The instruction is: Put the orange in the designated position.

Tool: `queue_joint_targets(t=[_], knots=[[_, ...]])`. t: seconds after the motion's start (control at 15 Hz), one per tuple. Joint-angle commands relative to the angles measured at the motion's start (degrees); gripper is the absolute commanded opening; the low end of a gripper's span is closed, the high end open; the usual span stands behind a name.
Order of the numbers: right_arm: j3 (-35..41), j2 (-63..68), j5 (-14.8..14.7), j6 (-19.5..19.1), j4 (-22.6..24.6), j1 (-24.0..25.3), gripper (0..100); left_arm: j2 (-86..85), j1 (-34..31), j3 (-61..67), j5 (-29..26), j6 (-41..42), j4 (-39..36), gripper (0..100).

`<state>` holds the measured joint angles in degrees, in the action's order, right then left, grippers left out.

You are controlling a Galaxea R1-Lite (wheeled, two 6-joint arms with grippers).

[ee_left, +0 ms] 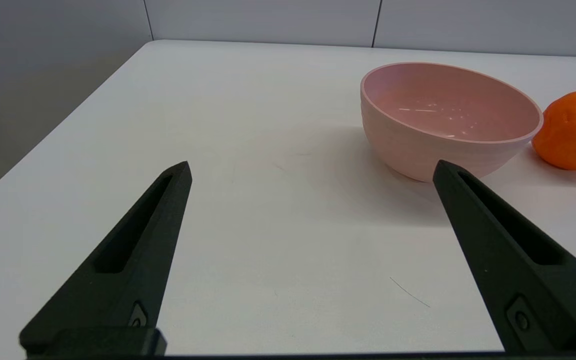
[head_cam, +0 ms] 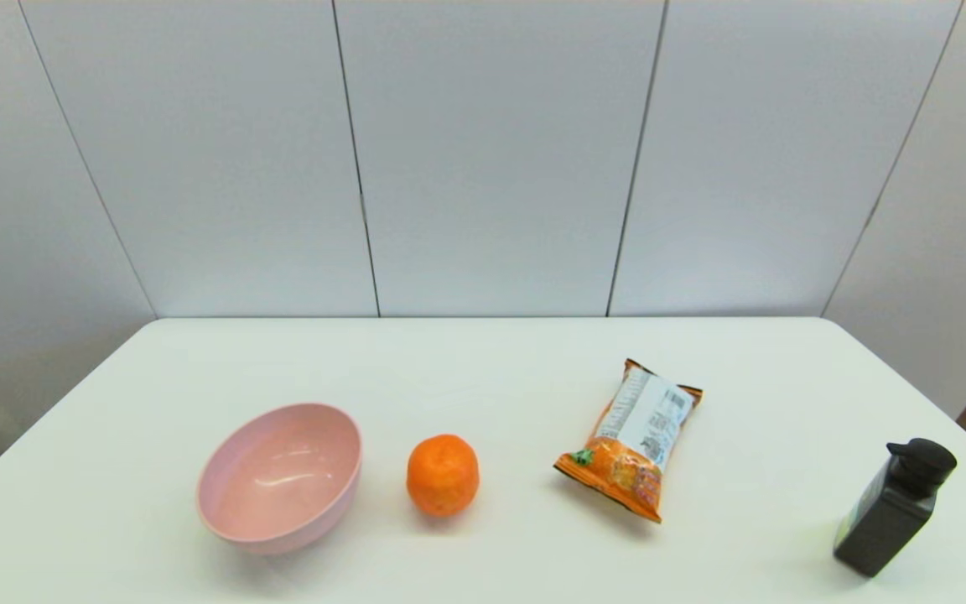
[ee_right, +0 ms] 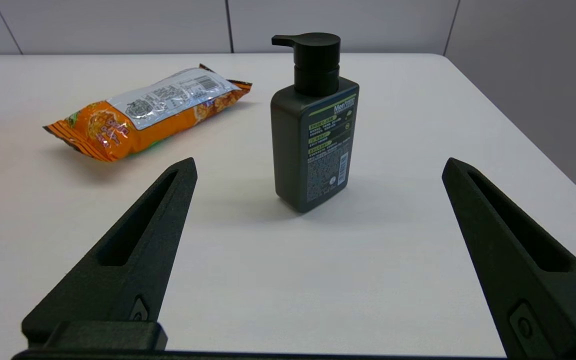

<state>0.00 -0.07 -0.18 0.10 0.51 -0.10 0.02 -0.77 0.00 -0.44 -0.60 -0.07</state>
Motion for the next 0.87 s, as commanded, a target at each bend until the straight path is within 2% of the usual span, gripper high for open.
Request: queue_joint_targets(t=[0.07,0.87], knots=[[0.1,0.1,0.0,0.0,0.0,0.0,100,0.0,0.0,0.0,0.0,0.0,0.0,100],[0.1,0.1,-0.1,0.3,0.0,0.0,100,0.0,0.0,0.0,0.0,-0.1,0.0,100]])
